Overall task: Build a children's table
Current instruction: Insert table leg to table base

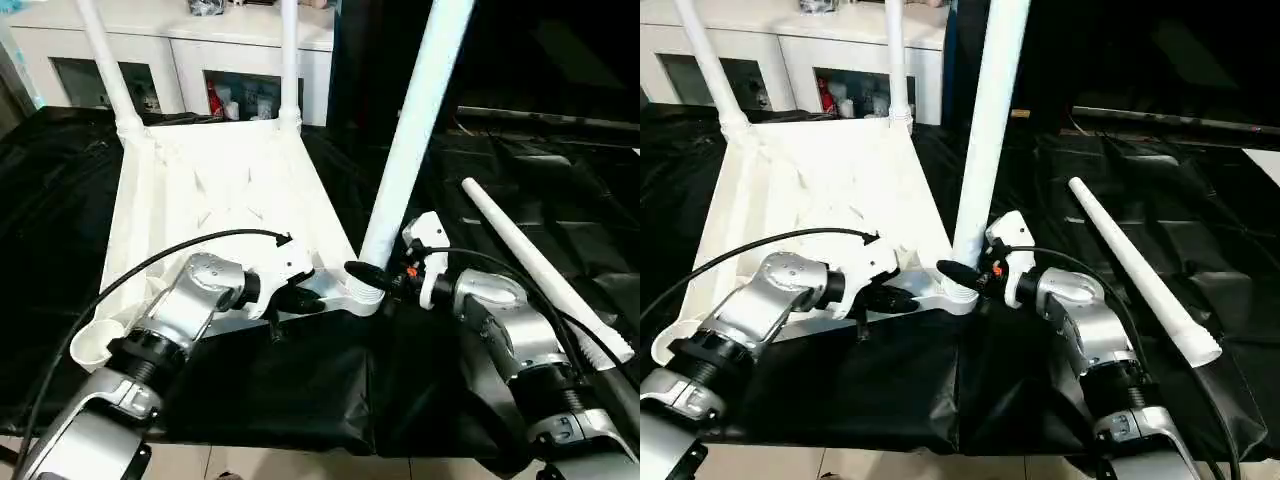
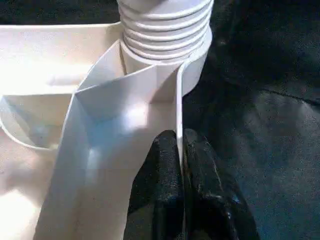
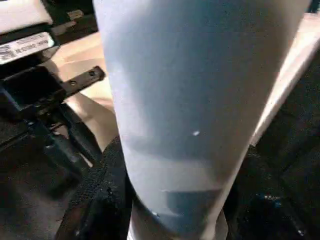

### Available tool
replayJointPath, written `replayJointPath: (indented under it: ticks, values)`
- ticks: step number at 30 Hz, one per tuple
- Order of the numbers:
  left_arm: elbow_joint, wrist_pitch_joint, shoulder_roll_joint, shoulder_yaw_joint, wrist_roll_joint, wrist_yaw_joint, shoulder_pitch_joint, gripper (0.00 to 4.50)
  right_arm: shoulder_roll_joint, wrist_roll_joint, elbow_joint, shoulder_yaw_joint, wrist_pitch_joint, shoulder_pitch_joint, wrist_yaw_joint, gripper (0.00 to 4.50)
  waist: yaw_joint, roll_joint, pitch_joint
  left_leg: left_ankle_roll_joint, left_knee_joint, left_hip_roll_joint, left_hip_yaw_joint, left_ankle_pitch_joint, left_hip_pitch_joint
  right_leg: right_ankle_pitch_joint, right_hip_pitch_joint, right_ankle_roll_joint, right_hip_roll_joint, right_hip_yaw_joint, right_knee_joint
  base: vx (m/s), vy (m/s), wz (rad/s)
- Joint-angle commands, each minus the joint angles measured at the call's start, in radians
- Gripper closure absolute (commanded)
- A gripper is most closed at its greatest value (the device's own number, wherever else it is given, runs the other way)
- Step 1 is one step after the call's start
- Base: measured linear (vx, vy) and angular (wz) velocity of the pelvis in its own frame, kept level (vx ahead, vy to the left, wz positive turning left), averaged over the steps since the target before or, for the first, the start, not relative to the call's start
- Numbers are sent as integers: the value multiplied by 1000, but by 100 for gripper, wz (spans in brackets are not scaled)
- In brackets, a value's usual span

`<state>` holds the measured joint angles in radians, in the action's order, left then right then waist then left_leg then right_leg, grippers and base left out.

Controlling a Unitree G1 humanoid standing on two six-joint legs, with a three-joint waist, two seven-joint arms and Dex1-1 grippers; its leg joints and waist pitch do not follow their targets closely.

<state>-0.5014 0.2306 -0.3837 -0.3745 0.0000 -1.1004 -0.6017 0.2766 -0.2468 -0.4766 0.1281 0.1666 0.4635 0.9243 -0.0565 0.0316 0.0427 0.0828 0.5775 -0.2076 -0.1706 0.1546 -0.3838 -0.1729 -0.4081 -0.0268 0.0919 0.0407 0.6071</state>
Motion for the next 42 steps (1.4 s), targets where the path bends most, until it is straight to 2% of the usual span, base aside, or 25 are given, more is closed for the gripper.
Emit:
replayJointPath:
  ticks: [1, 7, 8, 13, 16, 18, 20, 22, 23, 24, 25, 27, 28, 29, 31, 33, 34, 35, 36, 37, 38, 39, 40, 41, 42]
  values:
    - [67, -51, 3, 44, -81, -64, -8, 450, 24, 36, -101, 61, 59, -72, 47, 259, -2, 1, -52, 10, -79, -16, 2, 422, 16, -431, 25, 159, 38, -24, -94, 0, 0, 0]
    - [118, -32, -37, 17, -115, -190, 6, 450, 61, 53, -92, 102, 35, -74, 143, 259, -2, -11, -53, 7, -81, -17, -1, 397, 17, -331, 29, 200, 33, -25, -84, 0, 0, 0]
    - [124, -34, -44, 9, -110, -205, 8, 450, 68, 63, -93, 110, 26, -75, 159, 259, -3, -14, -54, 10, -81, -18, -1, 397, 20, -312, 30, 209, 32, -25, -81, 0, 0, 0]
    - [82, -51, -24, 22, -74, -147, -5, 450, 61, 81, -127, 99, 1, -70, 140, 259, -4, -8, -55, 8, -80, -17, -3, 382, 20, -282, 33, 222, 32, -26, -79, 0, 0, 0]
    - [44, -46, -3, 41, -58, -86, -22, 450, 43, 88, -174, 80, -25, -62, 84, 259, -4, -6, -49, 13, -79, -16, -4, 421, 24, -369, 27, 205, 35, -25, -88, 0, 0, 0]
    - [29, -43, 8, 51, -54, -60, -28, 450, 32, 88, -197, 68, -39, -60, 57, 259, -2, -6, -46, 23, -81, -15, 2, 463, 25, -460, 25, 178, 38, -23, -96, 0, 0, 0]
    - [14, -45, 19, 59, -47, -27, -33, 450, 18, 79, -211, 57, -47, -67, 41, 259, 4, -1, -41, 30, -80, -12, 7, 513, 29, -591, 18, 132, 41, -18, -112, 0, 0, 0]
    - [15, -34, 23, 63, -50, -22, -32, 450, 14, 83, -213, 60, -56, -78, 34, 259, 6, -1, -38, 32, -78, -10, 13, 539, 34, -675, 14, 98, 43, -14, -124, 0, 0, 0]
    - [19, -34, 24, 63, -51, -22, -29, 450, 13, 84, -213, 62, -58, -84, 31, 259, 8, -5, -38, 35, -79, -11, 16, 559, 38, -697, 11, 86, 43, -11, -130, 0, 0, 0]
    - [21, -34, 25, 64, -52, -22, -27, 450, 13, 85, -213, 62, -59, -87, 27, 259, 9, -5, -39, 35, -80, -10, 17, 565, 38, -697, 12, 85, 43, -8, -131, 0, 0, 0]
    - [23, -33, 26, 65, -53, -22, -25, 450, 12, 85, -214, 62, -60, -89, 24, 259, 8, -10, -42, 35, -85, -12, 20, 559, 36, -670, 19, 89, 44, -8, -128, 0, 0, 0]
    - [27, -33, 25, 62, -52, -27, -19, 450, 11, 85, -219, 63, -69, -92, 16, 259, 10, -10, -45, 32, -92, -15, 18, 554, 35, -585, 20, 114, 39, -9, -124, 0, 0, 0]
    - [27, -33, 24, 61, -51, -29, -18, 450, 10, 85, -220, 63, -72, -92, 14, 259, 9, -15, -45, 32, -93, -16, 18, 554, 35, -561, 20, 123, 38, -11, -121, 0, 0, 0]
    - [27, -33, 24, 60, -51, -29, -18, 450, 10, 85, -220, 63, -72, -92, 14, 259, 11, -13, -46, 30, -95, -16, 16, 554, 34, -521, 21, 139, 35, -12, -118, 0, 0, 0]
    - [19, -31, 22, 60, -46, -23, -20, 450, 2, 89, -235, 52, -79, -83, -18, 259, 11, -12, -46, 28, -95, -16, 14, 553, 33, -501, 22, 148, 34, -13, -117, 0, 0, 0]
    - [8, -22, 22, 63, -43, -10, -24, 450, -7, 96, -257, 39, -84, -69, -65, 259, 12, -12, -44, 27, -93, -14, 12, 561, 36, -516, 18, 151, 36, -14, -119, 0, 0, 0]
    - [-11, -10, 31, 74, -42, 22, -33, 450, -20, 106, -289, 20, -88, -49, -143, 259, 16, -9, -43, 31, -93, -14, 12, 569, 36, -539, 16, 146, 38, -12, -120, 0, 0, 0]
    - [-26, 2, 41, 85, -41, 51, -40, 450, -30, 113, -313, 4, -90, -35, -202, 259, 22, -10, -40, 39, -94, -11, 16, 580, 37, -583, 17, 133, 38, -7, -124, 0, 0, 0]
    - [-43, 25, 55, 100, -42, 89, -49, 450, -43, 115, -339, -13, -87, -18, -265, 259, 31, -3, -40, 42, -92, -9, 18, 586, 34, -628, 19, 113, 39, -1, -130, 0, 0, 0]
    - [-43, 25, 55, 100, -42, 89, -49, 450, -43, 115, -339, -13, -87, -18, -265, 259, 33, -5, -40, 42, -91, -7, 20, 585, 35, -647, 19, 105, 41, 1, -131, 0, 0, 0]
    - [-85, 55, 88, 124, -26, 192, -69, 450, -73, 115, -400, -45, -69, 26, -398, 259, 36, -5, -37, 41, -88, -6, 21, 594, 37, -687, 15, 88, 41, 6, -138, 0, 0, 0]
    - [-94, 65, 98, 127, -17, 225, -74, 450, -82, 118, -421, -51, -64, 41, -436, 259, 42, -4, -35, 42, -82, -2, 23, 618, 46, -738, 9, 67, 40, 20, -153, 0, 0, 0]
    - [-105, 85, 114, 135, -11, 271, -80, 450, -95, 117, -448, -60, -62, 61, -488, 259, 44, -6, -35, 43, -79, -2, 25, 628, 50, -749, 9, 60, 41, 29, -157, 0, 0, 0]
    - [-110, 115, 134, 144, -4, 323, -86, 450, -113, 110, -477, -74, -60, 85, -538, 259, 50, -15, -33, 37, -81, -4, 29, 656, 56, -747, 16, 49, 41, 51, -172, -51, 24, -12]
    - [-114, 134, 146, 149, 0, 355, -90, 450, -124, 105, -495, -82, -58, 100, -569, 259, 59, -28, -31, 38, -98, -14, 40, 714, 53, -668, 34, 59, 36, 72, -168, -51, 24, -12]
